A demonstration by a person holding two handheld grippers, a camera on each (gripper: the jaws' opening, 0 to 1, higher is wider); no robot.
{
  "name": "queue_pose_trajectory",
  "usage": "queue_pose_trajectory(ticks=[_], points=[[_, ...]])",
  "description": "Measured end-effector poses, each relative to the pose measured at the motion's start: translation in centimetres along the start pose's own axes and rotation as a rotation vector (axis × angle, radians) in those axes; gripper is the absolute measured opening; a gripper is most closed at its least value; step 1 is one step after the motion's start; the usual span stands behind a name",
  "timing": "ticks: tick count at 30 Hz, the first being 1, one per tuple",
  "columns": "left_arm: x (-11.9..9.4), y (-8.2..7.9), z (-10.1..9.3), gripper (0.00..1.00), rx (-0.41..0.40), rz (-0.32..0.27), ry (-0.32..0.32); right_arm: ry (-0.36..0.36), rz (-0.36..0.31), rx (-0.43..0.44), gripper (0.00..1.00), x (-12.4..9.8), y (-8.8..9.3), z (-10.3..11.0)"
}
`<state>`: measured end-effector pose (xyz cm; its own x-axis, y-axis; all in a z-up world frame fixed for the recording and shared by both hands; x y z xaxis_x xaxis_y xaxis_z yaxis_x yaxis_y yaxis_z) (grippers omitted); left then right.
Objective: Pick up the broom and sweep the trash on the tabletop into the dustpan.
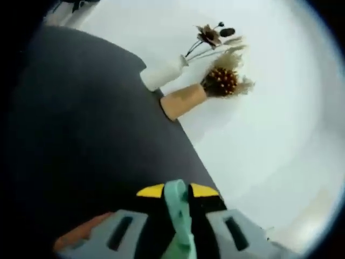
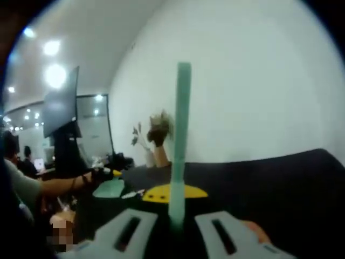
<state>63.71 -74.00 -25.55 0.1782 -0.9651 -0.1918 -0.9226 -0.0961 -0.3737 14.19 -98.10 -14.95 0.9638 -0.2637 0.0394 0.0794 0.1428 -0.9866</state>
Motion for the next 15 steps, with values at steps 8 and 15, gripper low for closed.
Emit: queue_pose_trajectory(ticks=[8, 15], points=[[-1.0, -0.7, -0.1, 0.1, -0.15, -0.12, 0.005, -0.004, 0.002, -0.005, 0.02, 0.1, -0.2, -0.2], [-2.4, -1.4, -1.3, 0.1, -0.133, -0.272, -0.004, -0.016, -0.007, -0.006, 0.02, -0.1, -0.5, 0.1]])
Point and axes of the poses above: the point that each gripper's makers call its tool centre point, and the gripper's own axes: x roughly forward along the fingers, z roughly to its left, y roughly out of its underside, the point moved 2 cm from there along -x, roughly backward along the fingers, and after that the axes turned 2 degrees about -x, right-handed, at the moved point
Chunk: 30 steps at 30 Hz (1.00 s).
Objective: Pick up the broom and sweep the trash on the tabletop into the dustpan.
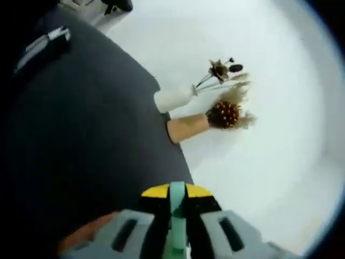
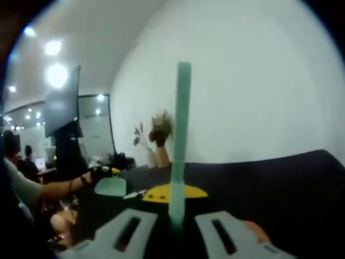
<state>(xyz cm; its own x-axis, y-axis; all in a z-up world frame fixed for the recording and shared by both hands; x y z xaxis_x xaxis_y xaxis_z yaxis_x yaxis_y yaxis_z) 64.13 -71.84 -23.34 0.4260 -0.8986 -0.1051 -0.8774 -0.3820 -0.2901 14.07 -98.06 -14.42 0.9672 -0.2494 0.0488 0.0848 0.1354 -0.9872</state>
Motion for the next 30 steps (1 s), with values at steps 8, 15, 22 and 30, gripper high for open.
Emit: queue_pose_trajectory(ticks=[8, 15, 22, 30], points=[[-3.3, -0.4, -1.4, 0.1, 0.022, -0.267, -0.012, -0.016, -0.009, -0.003, 0.02, -0.2, -0.2, 0.5], [-6.0, 1.1, -2.5, 0.1, 0.036, -0.407, 0.017, -0.028, -0.017, -0.004, 0.02, -0.3, -0.5, 1.0], [-8.5, 1.5, -2.5, 0.1, 0.09, -0.59, -0.007, -0.039, -0.02, -0.002, 0.02, -0.3, -0.6, 1.3], [-9.2, 2.5, -1.4, 0.1, 0.038, -0.612, -0.027, -0.049, -0.018, -0.004, 0.02, -0.2, -0.6, 1.6]])
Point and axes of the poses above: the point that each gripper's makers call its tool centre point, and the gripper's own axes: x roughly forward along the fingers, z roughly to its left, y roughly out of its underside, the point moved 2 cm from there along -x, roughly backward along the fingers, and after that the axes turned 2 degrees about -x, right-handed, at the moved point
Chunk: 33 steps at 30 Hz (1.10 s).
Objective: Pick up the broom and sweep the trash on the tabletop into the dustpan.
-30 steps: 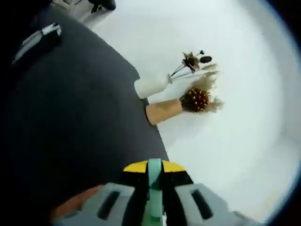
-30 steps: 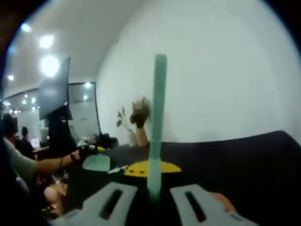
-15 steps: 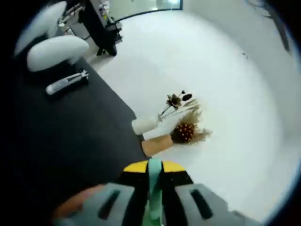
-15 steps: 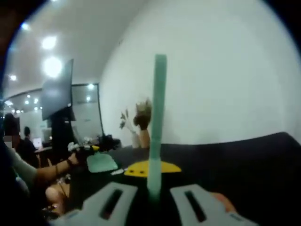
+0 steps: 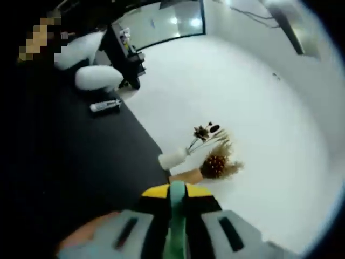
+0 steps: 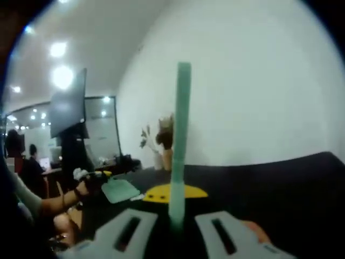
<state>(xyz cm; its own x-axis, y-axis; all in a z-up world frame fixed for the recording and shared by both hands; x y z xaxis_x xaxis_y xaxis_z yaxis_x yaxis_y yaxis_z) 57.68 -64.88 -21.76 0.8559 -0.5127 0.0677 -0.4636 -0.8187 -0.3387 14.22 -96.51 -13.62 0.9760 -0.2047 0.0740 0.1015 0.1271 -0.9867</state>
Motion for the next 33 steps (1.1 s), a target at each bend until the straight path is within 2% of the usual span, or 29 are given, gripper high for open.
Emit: queue_pose_trajectory(ticks=[2, 4, 7, 8, 9, 11, 13, 17, 18, 19, 21, 25, 27, 28, 29, 30, 31, 32, 33], points=[[0.0, 0.1, 0.6, 0.1, -0.026, 0.009, -0.011, -0.002, -0.001, 0.0, 0.02, 0.0, 0.0, 0.1], [0.0, 0.5, 1.3, 0.11, -0.06, 0.042, -0.026, -0.002, -0.001, 0.0, 0.02, 0.0, 0.0, 0.1], [0.0, 0.6, 1.6, 0.11, -0.065, 0.059, -0.031, -0.002, 0.003, -0.003, 0.02, 0.1, 0.0, 0.1], [-0.1, 0.6, 1.4, 0.12, -0.026, 0.072, -0.014, -0.002, 0.004, -0.004, 0.02, 0.1, 0.0, 0.1], [-0.2, 0.6, 1.5, 0.13, 0.04, 0.074, -0.028, -0.001, 0.004, -0.006, 0.02, 0.1, 0.1, 0.1], [-0.4, 1.0, 1.3, 0.17, 0.158, 0.093, -0.015, 0.001, 0.006, -0.008, 0.02, 0.1, 0.1, 0.0], [-0.6, 0.9, 1.1, 0.21, 0.157, 0.099, -0.007, 0.001, 0.007, -0.011, 0.02, 0.1, 0.1, 0.0], [-0.8, 0.1, 1.0, 0.28, 0.209, 0.08, 0.004, 0.0, 0.011, -0.016, 0.02, 0.2, 0.1, 0.1], [-0.8, -0.1, 1.0, 0.28, 0.223, 0.081, 0.005, 0.001, 0.013, -0.018, 0.02, 0.2, 0.2, 0.1], [-0.8, -0.4, 1.3, 0.28, 0.274, 0.093, -0.005, 0.002, 0.014, -0.021, 0.02, 0.2, 0.2, 0.1], [-0.8, -0.6, 1.3, 0.29, 0.298, 0.116, -0.001, 0.0, 0.014, -0.024, 0.02, 0.2, 0.2, 0.2], [-0.7, -2.5, 1.4, 0.28, 0.354, 0.087, 0.008, 0.001, 0.013, -0.025, 0.02, 0.2, 0.1, 0.2], [-0.5, -3.0, 0.7, 0.27, 0.42, 0.111, 0.077, 0.002, 0.014, -0.026, 0.02, 0.2, 0.2, 0.1], [-0.4, -3.5, 0.4, 0.25, 0.481, 0.111, 0.095, 0.002, 0.013, -0.026, 0.02, 0.2, 0.1, 0.1], [-0.2, -3.1, -0.4, 0.24, 0.495, 0.161, 0.171, 0.003, 0.014, -0.027, 0.02, 0.2, 0.2, 0.1], [-0.1, -2.8, -0.5, 0.25, 0.511, 0.213, 0.202, 0.003, 0.015, -0.028, 0.02, 0.2, 0.2, 0.2], [0.1, -3.0, -0.6, 0.27, 0.546, 0.23, 0.221, 0.004, 0.014, -0.028, 0.02, 0.2, 0.2, 0.2], [0.2, -2.4, -0.9, 0.3, 0.563, 0.285, 0.277, 0.004, 0.015, -0.028, 0.02, 0.2, 0.3, 0.2], [0.2, -2.3, -0.6, 0.34, 0.595, 0.328, 0.279, 0.005, 0.016, -0.029, 0.02, 0.2, 0.3, 0.2]])
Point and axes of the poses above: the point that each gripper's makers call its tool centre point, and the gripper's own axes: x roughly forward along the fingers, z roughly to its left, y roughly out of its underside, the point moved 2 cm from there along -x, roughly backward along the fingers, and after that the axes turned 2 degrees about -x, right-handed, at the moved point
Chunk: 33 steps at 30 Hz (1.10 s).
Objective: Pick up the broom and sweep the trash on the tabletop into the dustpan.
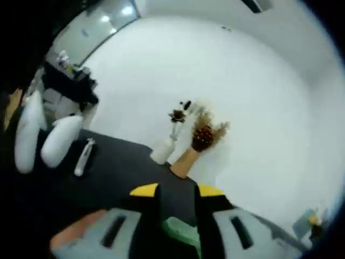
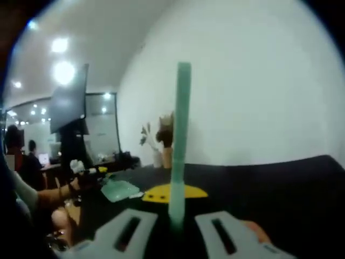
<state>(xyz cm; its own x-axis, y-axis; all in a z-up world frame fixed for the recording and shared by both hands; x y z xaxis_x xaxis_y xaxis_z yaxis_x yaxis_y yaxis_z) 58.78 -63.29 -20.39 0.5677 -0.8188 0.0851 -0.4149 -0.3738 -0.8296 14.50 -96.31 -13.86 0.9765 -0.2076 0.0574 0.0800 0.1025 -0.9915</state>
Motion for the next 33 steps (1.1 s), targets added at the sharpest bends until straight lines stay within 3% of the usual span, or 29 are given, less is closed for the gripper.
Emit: queue_pose_trajectory(ticks=[2, 4, 6, 9, 12, 14, 17, 20, 22, 25, 29, 33], points=[[0.2, 0.7, 0.4, 0.39, 0.041, 0.057, 0.016, 0.001, 0.003, -0.001, 0.02, 0.0, 0.1, 0.0], [-0.1, 2.1, 0.5, 0.37, -0.011, 0.149, 0.043, 0.002, 0.007, -0.004, 0.02, 0.1, 0.2, 0.0], [-0.1, 2.8, 0.6, 0.37, -0.029, 0.195, 0.079, 0.002, 0.01, -0.006, 0.02, 0.1, 0.2, 0.0], [0.0, 2.7, 0.5, 0.37, -0.152, 0.225, 0.076, 0.003, 0.015, -0.011, 0.02, 0.2, 0.3, 0.0], [-0.3, 3.9, 0.5, 0.36, -0.247, 0.356, 0.048, 0.006, 0.02, -0.014, 0.02, 0.2, 0.4, -0.1], [-0.6, 4.7, 0.7, 0.34, -0.308, 0.406, 0.009, 0.008, 0.021, -0.016, 0.02, 0.2, 0.4, -0.1], [0.5, 5.0, 0.7, 0.34, -0.396, 0.429, 0.013, 0.006, 0.02, -0.02, 0.02, 0.2, 0.3, 0.0], [0.4, 6.0, -1.0, 0.33, -0.428, 0.432, 0.04, 0.003, 0.021, -0.023, 0.02, 0.3, 0.3, 0.1], [0.3, 5.5, -1.6, 0.3, -0.539, 0.431, 0.083, 0.002, 0.022, -0.023, 0.02, 0.3, 0.3, 0.1], [0.1, 6.0, -1.4, 0.26, -0.479, 0.472, 0.085, 0.002, 0.02, -0.024, 0.02, 0.2, 0.2, 0.1], [0.1, 6.2, -0.8, 0.16, -0.485, 0.488, 0.064, 0.003, 0.018, -0.022, 0.02, 0.1, 0.2, 0.1], [-0.2, 5.5, -0.4, 0.14, -0.512, 0.458, 0.048, 0.003, 0.025, -0.025, 0.02, 0.2, 0.4, 0.1]])
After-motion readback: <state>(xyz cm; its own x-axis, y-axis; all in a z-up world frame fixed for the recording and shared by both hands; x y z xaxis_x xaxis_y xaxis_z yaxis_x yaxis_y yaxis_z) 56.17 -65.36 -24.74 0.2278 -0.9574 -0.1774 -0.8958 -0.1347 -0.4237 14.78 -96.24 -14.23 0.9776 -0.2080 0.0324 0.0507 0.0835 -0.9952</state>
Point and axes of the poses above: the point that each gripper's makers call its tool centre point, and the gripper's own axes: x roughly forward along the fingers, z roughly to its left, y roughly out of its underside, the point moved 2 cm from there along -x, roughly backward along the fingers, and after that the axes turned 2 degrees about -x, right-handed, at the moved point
